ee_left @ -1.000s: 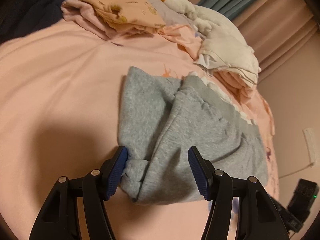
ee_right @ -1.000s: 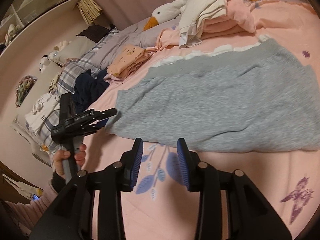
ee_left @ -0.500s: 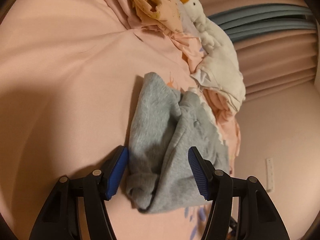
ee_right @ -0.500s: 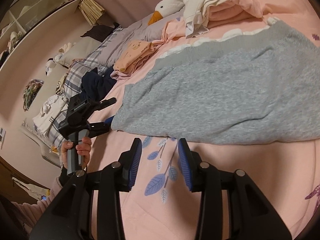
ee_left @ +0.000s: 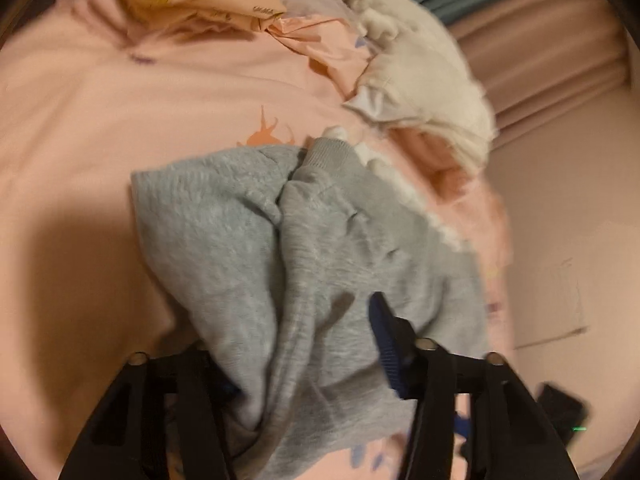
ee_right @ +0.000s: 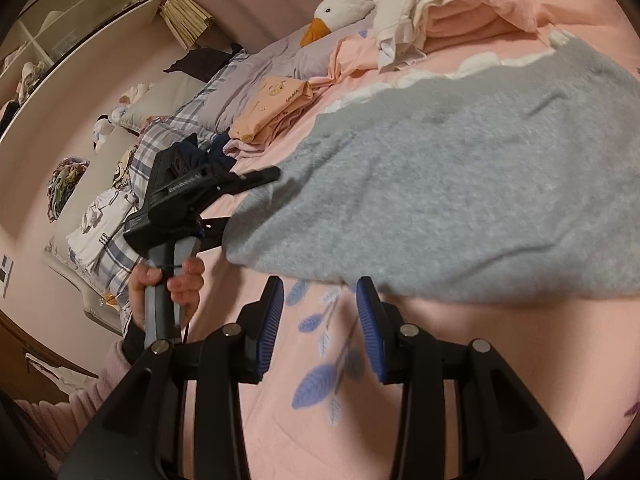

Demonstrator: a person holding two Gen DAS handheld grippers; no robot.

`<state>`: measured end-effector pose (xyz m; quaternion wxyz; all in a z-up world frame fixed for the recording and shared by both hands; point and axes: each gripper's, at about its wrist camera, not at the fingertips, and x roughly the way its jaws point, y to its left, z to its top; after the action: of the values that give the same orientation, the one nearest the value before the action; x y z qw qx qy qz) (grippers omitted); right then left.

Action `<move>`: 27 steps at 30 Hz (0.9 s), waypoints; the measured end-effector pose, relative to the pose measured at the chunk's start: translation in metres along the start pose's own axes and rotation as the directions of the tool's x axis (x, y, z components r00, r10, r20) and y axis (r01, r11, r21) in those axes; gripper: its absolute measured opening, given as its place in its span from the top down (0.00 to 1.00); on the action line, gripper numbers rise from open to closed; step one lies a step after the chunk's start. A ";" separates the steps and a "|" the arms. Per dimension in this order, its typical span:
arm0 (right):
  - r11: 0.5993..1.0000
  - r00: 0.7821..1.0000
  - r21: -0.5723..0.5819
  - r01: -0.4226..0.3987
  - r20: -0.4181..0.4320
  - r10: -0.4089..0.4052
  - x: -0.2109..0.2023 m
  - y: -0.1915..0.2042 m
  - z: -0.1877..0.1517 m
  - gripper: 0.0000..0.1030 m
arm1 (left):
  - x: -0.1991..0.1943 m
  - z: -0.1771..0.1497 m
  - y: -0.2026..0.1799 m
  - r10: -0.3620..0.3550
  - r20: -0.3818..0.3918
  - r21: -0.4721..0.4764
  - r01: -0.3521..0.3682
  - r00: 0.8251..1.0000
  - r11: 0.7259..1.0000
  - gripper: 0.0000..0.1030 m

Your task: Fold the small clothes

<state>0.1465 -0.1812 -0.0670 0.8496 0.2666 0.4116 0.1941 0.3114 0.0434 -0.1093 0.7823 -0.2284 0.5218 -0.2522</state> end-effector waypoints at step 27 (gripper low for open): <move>0.895 0.900 -0.110 0.432 -0.022 -0.436 0.092 -0.029 0.128 0.87 | -0.024 -0.005 -0.025 0.140 0.105 0.096 -0.150 0.985 0.984 0.90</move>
<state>0.3065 -0.1905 -0.0730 0.8743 0.1197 0.4696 0.0267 0.2947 0.0393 -0.0789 0.8341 -0.1609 0.4841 -0.2099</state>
